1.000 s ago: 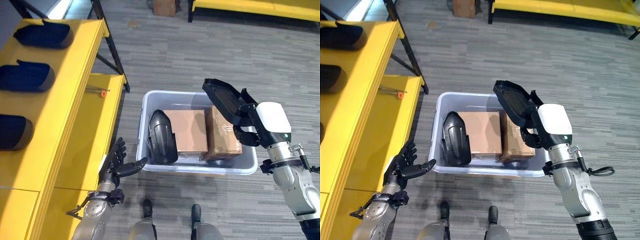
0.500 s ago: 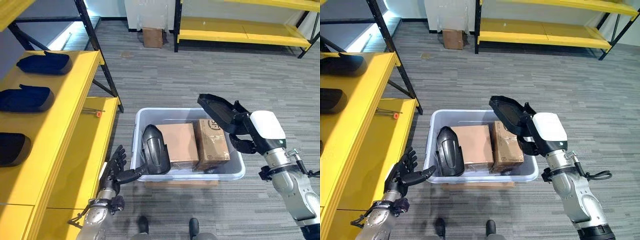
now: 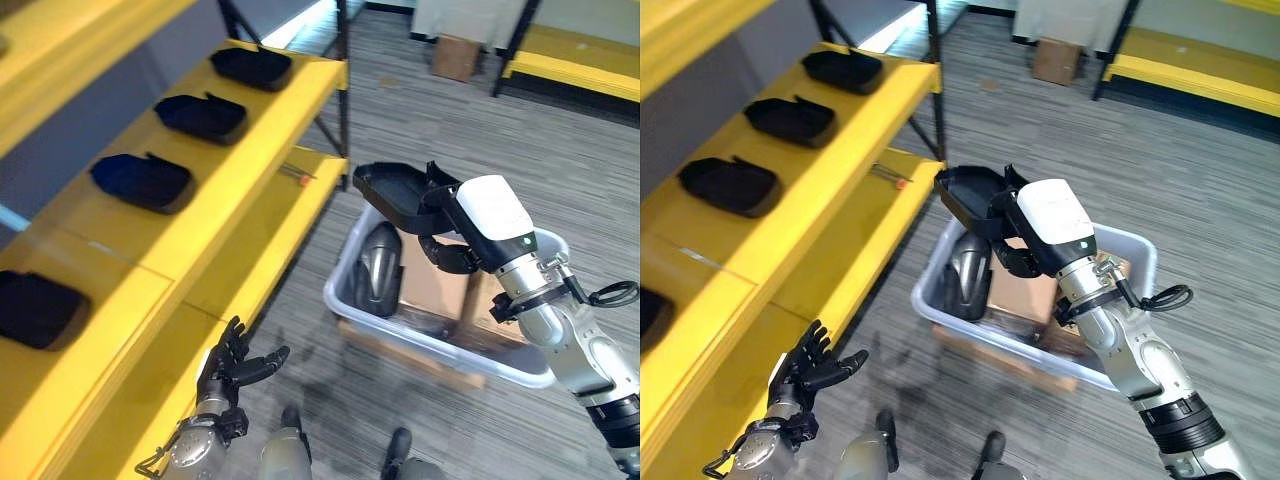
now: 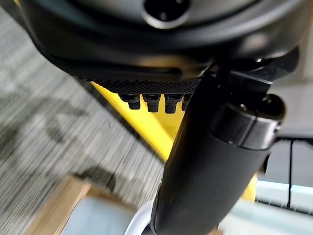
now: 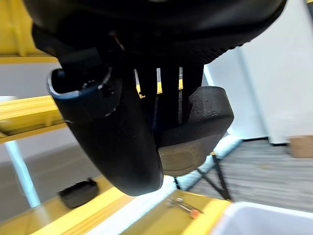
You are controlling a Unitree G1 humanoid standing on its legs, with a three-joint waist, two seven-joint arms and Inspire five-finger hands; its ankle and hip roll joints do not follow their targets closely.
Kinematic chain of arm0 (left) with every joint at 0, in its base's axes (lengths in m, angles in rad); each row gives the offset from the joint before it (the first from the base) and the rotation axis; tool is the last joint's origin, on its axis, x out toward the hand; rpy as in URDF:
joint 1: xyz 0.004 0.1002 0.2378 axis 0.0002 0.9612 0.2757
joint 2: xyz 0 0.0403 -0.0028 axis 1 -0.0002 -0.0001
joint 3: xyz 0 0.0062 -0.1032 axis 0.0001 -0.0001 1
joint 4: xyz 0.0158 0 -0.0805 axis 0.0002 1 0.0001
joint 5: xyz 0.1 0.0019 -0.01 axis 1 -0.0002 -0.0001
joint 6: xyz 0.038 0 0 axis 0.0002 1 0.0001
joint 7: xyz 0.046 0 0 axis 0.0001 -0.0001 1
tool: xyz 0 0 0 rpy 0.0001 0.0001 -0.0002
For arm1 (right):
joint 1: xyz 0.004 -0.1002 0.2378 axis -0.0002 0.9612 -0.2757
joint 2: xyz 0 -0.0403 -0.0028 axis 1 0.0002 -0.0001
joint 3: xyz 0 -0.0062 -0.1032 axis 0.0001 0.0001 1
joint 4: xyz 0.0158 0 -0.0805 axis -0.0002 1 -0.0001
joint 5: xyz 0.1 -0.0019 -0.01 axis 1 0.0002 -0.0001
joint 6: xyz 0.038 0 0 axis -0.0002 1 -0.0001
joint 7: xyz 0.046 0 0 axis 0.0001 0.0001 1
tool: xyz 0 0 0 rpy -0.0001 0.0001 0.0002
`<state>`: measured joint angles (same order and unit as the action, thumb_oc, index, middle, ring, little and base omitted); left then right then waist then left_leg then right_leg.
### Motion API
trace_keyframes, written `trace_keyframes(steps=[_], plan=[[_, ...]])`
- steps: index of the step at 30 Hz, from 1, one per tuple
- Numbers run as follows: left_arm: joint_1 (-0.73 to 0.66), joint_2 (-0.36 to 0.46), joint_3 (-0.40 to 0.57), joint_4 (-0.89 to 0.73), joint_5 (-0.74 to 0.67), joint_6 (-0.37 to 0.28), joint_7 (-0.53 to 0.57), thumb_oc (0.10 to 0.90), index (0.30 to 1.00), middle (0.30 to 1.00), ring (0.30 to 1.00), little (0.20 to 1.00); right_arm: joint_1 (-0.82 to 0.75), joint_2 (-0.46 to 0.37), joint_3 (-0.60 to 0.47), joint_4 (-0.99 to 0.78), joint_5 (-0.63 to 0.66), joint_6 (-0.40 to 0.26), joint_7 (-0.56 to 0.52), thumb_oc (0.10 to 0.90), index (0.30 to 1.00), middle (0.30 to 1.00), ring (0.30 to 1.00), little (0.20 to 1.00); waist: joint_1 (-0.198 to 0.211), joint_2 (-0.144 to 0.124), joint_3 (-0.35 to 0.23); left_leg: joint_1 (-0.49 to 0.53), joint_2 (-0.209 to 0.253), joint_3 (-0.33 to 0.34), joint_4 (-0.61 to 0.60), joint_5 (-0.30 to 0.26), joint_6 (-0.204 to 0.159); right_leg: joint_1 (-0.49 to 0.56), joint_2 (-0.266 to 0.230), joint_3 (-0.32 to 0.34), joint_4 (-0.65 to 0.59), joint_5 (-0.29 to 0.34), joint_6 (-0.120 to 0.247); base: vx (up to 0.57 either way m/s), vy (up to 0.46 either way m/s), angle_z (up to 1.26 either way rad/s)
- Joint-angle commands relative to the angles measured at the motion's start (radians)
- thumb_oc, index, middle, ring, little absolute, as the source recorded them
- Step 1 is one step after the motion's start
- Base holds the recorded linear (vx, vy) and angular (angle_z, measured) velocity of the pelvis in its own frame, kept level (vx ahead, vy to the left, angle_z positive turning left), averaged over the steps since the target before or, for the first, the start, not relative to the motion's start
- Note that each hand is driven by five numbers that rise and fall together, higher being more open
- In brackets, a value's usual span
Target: Move parts from the plastic box to the shelf.
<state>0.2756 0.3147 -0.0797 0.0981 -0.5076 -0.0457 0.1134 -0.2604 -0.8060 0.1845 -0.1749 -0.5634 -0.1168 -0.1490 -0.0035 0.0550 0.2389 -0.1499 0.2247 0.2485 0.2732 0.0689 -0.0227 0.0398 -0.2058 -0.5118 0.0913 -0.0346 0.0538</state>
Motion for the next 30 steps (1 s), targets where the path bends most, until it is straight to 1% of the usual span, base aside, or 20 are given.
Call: trace_keyframes(steps=[1, 3, 4, 5, 6, 7, 8, 9, 11, 12, 16, 20, 23, 26, 27, 30], plan=[[-0.071, 0.074, 0.000, -0.118, -0.021, -0.078, -0.033, 0.900, 1.000, 1.000, 1.000, 1.000, -0.103, -0.003, -0.111, -0.103, 0.039, -0.038, -0.136, 0.400, 0.300, 0.300, 0.300, 0.300, -0.008, -0.048, -0.109, 0.152, 0.172, 0.031, -0.012, 0.059, -0.128, -0.108, 0.024, 0.022, 0.105, -0.106, -0.013, -0.08, 0.155, 1.46], [-0.082, 0.092, -0.009, -0.133, -0.008, -0.075, -0.048, 0.900, 1.000, 1.000, 1.000, 1.000, -0.068, -0.011, -0.147, -0.113, 0.038, -0.032, -0.139, 0.400, 0.300, 0.300, 0.300, 0.300, -0.028, -0.030, -0.115, 0.191, 0.181, 0.051, -0.049, 0.061, -0.138, -0.135, -0.008, -0.021, 0.148, -0.104, -0.007, -0.08, 0.226, 1.70], [-0.093, 0.103, -0.021, -0.138, 0.000, -0.078, -0.049, 0.900, 1.000, 1.000, 1.000, 1.000, -0.042, -0.014, -0.178, -0.124, 0.037, -0.032, -0.146, 0.400, 0.300, 0.300, 0.300, 0.300, -0.038, -0.020, -0.114, 0.199, 0.172, 0.059, -0.074, 0.041, -0.140, -0.152, -0.034, -0.042, 0.178, -0.104, 0.005, -0.07, 0.231, 1.14], [-0.098, 0.111, -0.016, -0.150, 0.008, -0.080, -0.055, 0.900, 1.000, 1.000, 1.000, 1.000, -0.026, -0.022, -0.202, -0.125, 0.033, -0.026, -0.148, 0.400, 0.300, 0.300, 0.300, 0.300, -0.042, -0.012, -0.112, 0.196, 0.161, 0.063, -0.107, 0.024, -0.140, -0.161, -0.051, -0.052, 0.193, -0.097, 0.010, -0.04, 0.252, 1.04], [-0.102, 0.117, -0.024, -0.163, 0.023, -0.082, -0.057, 0.900, 1.000, 1.000, 1.000, 1.000, -0.013, -0.028, -0.227, -0.143, 0.028, -0.025, -0.150, 0.400, 0.300, 0.300, 0.300, 0.300, -0.049, -0.009, -0.114, 0.192, 0.138, 0.088, -0.147, -0.022, -0.128, -0.163, -0.076, -0.065, 0.205, -0.083, 0.028, -0.01, 0.214, 0.91], [-0.107, 0.128, -0.025, -0.167, 0.028, -0.085, -0.058, 0.900, 1.000, 1.000, 1.000, 1.000, -0.013, -0.036, -0.238, -0.141, 0.018, -0.022, -0.154, 0.400, 0.300, 0.300, 0.300, 0.300, -0.051, -0.004, -0.111, 0.182, 0.129, 0.112, -0.165, -0.051, -0.125, -0.166, -0.092, -0.067, 0.212, -0.069, 0.037, 0.05, 0.237, 1.41], [-0.099, 0.131, -0.018, -0.168, 0.024, -0.085, -0.059, 0.900, 1.000, 1.000, 1.000, 1.000, 0.005, -0.039, -0.259, -0.143, 0.008, -0.021, -0.154, 0.400, 0.300, 0.300, 0.300, 0.300, -0.050, -0.005, -0.110, 0.178, 0.119, 0.114, -0.163, -0.068, -0.126, -0.164, -0.107, -0.067, 0.201, -0.053, 0.051, 0.08, 0.232, 1.11], [-0.091, 0.131, -0.012, -0.168, 0.030, -0.085, -0.061, 0.900, 1.000, 1.000, 1.000, 1.000, 0.026, -0.029, -0.275, -0.149, 0.011, -0.022, -0.153, 0.400, 0.300, 0.300, 0.300, 0.300, -0.048, -0.008, -0.109, 0.178, 0.113, 0.111, -0.158, -0.079, -0.124, -0.155, -0.114, -0.066, 0.189, -0.042, 0.057, 0.12, 0.225, 1.12], [-0.078, 0.142, 0.011, -0.179, 0.046, -0.089, -0.069, 0.900, 1.000, 1.000, 1.000, 1.000, 0.041, -0.027, -0.296, -0.157, 0.012, -0.023, -0.148, 0.400, 0.300, 0.300, 0.300, 0.300, -0.037, -0.018, -0.108, 0.170, 0.093, 0.110, -0.145, -0.084, -0.126, -0.132, -0.135, -0.067, 0.149, 0.007, 0.082, 0.12, 0.187, 0.43], [-0.067, 0.146, 0.023, -0.181, 0.048, -0.093, -0.073, 0.900, 1.000, 1.000, 1.000, 1.000, 0.047, -0.019, -0.302, -0.163, 0.013, -0.028, -0.149, 0.400, 0.300, 0.300, 0.300, 0.300, -0.030, -0.027, -0.109, 0.170, 0.073, 0.110, -0.148, -0.104, -0.117, -0.115, -0.150, -0.076, 0.117, 0.036, 0.100, 0.12, 0.187, 0.27], [-0.047, 0.143, 0.042, -0.174, 0.053, -0.096, -0.072, 0.900, 1.000, 1.000, 1.000, 1.000, 0.063, -0.008, -0.304, -0.180, 0.003, -0.036, -0.138, 0.400, 0.300, 0.300, 0.300, 0.300, -0.010, -0.047, -0.108, 0.178, 0.028, 0.118, -0.179, -0.135, -0.102, -0.090, -0.178, -0.088, 0.083, 0.087, 0.129, 0.10, 0.170, 0.06], [-0.030, 0.135, 0.056, -0.164, 0.061, -0.090, -0.070, 0.900, 1.000, 1.000, 1.000, 1.000, 0.074, 0.006, -0.302, -0.192, -0.007, -0.039, -0.127, 0.400, 0.300, 0.300, 0.300, 0.300, 0.006, -0.074, -0.113, 0.181, -0.008, 0.117, -0.198, -0.148, -0.090, -0.063, -0.197, -0.112, 0.044, 0.138, 0.159, 0.08, 0.120, 0.09], [-0.016, 0.134, 0.065, -0.167, 0.064, -0.089, -0.069, 0.900, 1.000, 1.000, 1.000, 1.000, 0.062, 0.009, -0.286, -0.196, -0.011, -0.038, -0.120, 0.400, 0.300, 0.300, 0.300, 0.300, 0.016, -0.095, -0.114, 0.179, -0.033, 0.115, -0.207, -0.161, -0.079, -0.057, -0.211, -0.115, 0.020, 0.195, 0.183, 0.05, 0.105, 0.06], [-0.013, 0.134, 0.068, -0.166, 0.073, -0.089, -0.067, 0.900, 1.000, 1.000, 1.000, 1.000, 0.051, 0.014, -0.276, -0.195, -0.014, -0.038, -0.117, 0.400, 0.300, 0.300, 0.300, 0.300, 0.028, -0.112, -0.113, 0.166, -0.053, 0.108, -0.209, -0.168, -0.070, -0.050, -0.221, -0.124, -0.003, 0.231, 0.194, 0.01, 0.099, 0.05], [-0.013, 0.134, 0.068, -0.166, 0.073, -0.089, -0.067, 0.900, 1.000, 1.000, 1.000, 1.000, 0.050, 0.014, -0.276, -0.194, -0.014, -0.038, -0.117, 0.400, 0.300, 0.300, 0.300, 0.300, 0.027, -0.112, -0.113, 0.166, -0.054, 0.108, -0.209, -0.168, -0.069, -0.050, -0.221, -0.124, -0.004, 0.231, 0.194, 0.00, 0.077, 0.09], [-0.014, 0.136, 0.073, -0.162, 0.085, -0.088, -0.064, 0.900, 1.000, 1.000, 1.000, 1.000, 0.042, 0.027, -0.261, -0.192, -0.022, -0.036, -0.112, 0.400, 0.300, 0.300, 0.300, 0.300, 0.041, -0.129, -0.110, 0.150, -0.079, 0.097, -0.208, -0.180, -0.056, -0.041, -0.238, -0.136, -0.021, 0.282, 0.206, 0.00, 0.141, 0.12]])
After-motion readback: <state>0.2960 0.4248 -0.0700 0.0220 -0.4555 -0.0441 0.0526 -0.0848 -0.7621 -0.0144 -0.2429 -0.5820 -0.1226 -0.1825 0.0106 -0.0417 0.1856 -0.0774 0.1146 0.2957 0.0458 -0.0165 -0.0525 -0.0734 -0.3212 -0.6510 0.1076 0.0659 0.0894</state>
